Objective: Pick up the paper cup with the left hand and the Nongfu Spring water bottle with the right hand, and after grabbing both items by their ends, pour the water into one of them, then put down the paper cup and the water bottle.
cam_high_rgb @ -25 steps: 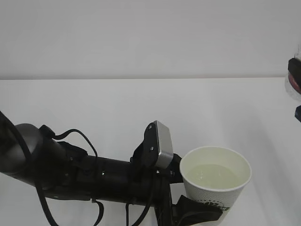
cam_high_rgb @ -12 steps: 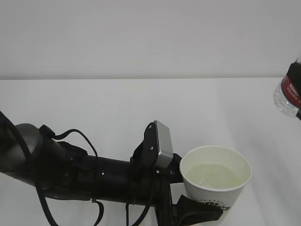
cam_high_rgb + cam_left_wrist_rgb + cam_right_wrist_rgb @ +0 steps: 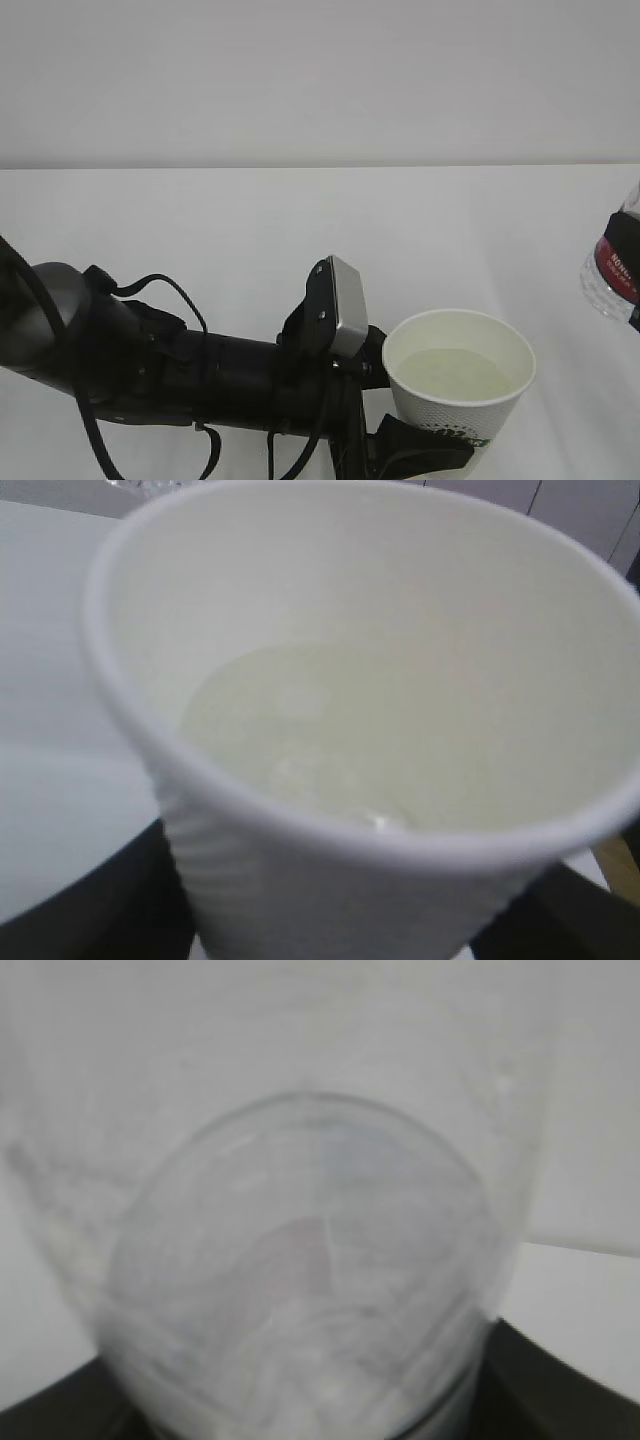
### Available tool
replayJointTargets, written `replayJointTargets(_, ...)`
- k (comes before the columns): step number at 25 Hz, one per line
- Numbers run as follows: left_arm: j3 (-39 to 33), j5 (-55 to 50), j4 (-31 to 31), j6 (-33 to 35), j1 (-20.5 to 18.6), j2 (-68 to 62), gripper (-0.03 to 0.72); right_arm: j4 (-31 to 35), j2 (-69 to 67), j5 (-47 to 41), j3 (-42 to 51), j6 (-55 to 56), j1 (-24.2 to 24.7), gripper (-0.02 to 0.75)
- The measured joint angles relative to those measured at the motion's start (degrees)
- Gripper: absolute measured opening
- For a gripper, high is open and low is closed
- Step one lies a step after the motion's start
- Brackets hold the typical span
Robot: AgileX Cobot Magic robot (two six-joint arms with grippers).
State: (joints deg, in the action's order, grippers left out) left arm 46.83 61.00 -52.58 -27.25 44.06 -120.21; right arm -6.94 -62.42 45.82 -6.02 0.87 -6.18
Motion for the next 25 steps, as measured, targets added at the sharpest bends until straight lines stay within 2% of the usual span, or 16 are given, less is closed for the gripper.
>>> replayJointTargets(20, 0.0, 0.0, 0.0, 0.0, 0.0, 0.0, 0.538, 0.6, -1.6, -1.5, 4.5, 4.1, 0.0, 0.449)
replayJointTargets(25, 0.0, 0.2, 0.0, 0.0, 0.0, 0.0, 0.538, 2.1, -8.9, 3.7, 4.5, 3.8, 0.0, 0.449)
